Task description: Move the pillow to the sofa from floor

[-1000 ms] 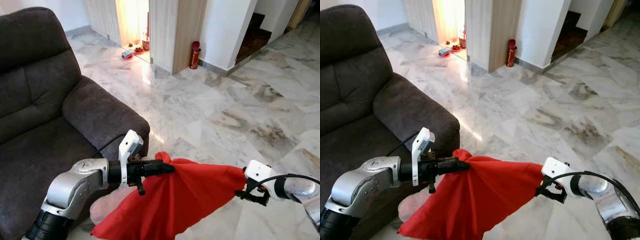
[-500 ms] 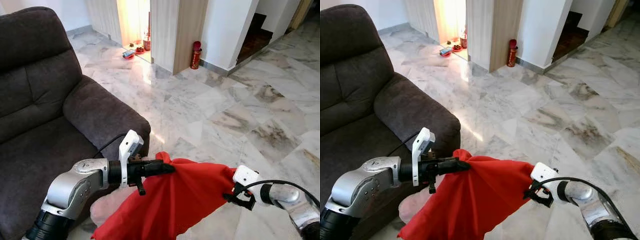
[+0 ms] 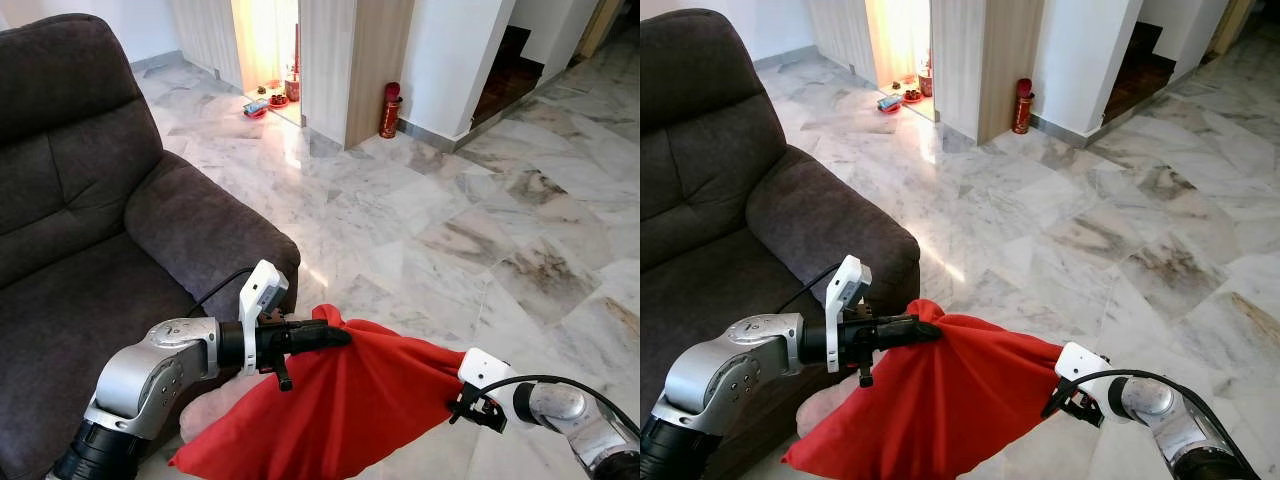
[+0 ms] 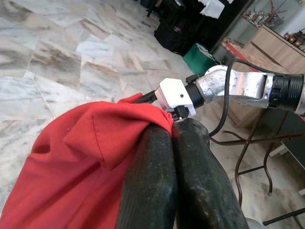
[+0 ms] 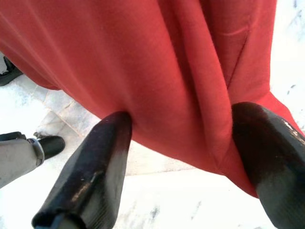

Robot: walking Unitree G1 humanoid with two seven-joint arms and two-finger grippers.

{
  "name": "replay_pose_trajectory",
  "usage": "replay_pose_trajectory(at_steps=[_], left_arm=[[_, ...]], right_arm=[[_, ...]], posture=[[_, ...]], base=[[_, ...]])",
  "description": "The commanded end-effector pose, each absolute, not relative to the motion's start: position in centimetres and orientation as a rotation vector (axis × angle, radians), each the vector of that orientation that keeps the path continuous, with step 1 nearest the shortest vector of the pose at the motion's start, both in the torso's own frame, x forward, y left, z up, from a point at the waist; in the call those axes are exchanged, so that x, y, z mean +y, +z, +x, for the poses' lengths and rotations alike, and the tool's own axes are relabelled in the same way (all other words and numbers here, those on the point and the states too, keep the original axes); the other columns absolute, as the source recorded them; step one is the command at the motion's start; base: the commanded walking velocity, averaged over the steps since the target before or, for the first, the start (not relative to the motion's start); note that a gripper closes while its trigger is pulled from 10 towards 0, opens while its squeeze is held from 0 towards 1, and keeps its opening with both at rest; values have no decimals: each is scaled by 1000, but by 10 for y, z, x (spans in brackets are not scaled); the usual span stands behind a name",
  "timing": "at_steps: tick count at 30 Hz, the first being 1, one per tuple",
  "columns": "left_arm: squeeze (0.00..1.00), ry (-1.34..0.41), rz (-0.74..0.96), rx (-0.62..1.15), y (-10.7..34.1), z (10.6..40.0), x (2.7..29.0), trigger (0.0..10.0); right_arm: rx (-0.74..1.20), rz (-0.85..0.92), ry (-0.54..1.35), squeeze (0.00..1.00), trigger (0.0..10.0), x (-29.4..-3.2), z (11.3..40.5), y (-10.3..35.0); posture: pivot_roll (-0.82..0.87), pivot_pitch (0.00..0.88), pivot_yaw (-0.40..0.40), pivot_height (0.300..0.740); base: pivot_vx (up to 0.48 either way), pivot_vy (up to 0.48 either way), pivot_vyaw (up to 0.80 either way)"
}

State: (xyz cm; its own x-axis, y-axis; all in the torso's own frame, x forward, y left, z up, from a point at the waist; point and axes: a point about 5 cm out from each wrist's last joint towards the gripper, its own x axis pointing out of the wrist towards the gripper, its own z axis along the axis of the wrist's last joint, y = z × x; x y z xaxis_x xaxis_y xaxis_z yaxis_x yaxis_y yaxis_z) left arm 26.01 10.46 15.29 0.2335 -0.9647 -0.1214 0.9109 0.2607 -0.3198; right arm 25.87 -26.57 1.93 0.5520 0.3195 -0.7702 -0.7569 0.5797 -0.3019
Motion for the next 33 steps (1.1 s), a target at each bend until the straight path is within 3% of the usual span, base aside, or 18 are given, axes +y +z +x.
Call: replay_pose_trajectory(at_steps=[1,33], left_arm=[[0,-1370,-186,194,178,257,98,10000],[0,-1363,-186,184,179,260,98,10000]], right_arm=[[721,-679,678,0,0,-267,261,20],[684,-575,728,0,0,-248,258,14]], posture=[[-11,0,-16,740],[-14,0,-16,740]], base=[[0,0,0],[0,0,0]])
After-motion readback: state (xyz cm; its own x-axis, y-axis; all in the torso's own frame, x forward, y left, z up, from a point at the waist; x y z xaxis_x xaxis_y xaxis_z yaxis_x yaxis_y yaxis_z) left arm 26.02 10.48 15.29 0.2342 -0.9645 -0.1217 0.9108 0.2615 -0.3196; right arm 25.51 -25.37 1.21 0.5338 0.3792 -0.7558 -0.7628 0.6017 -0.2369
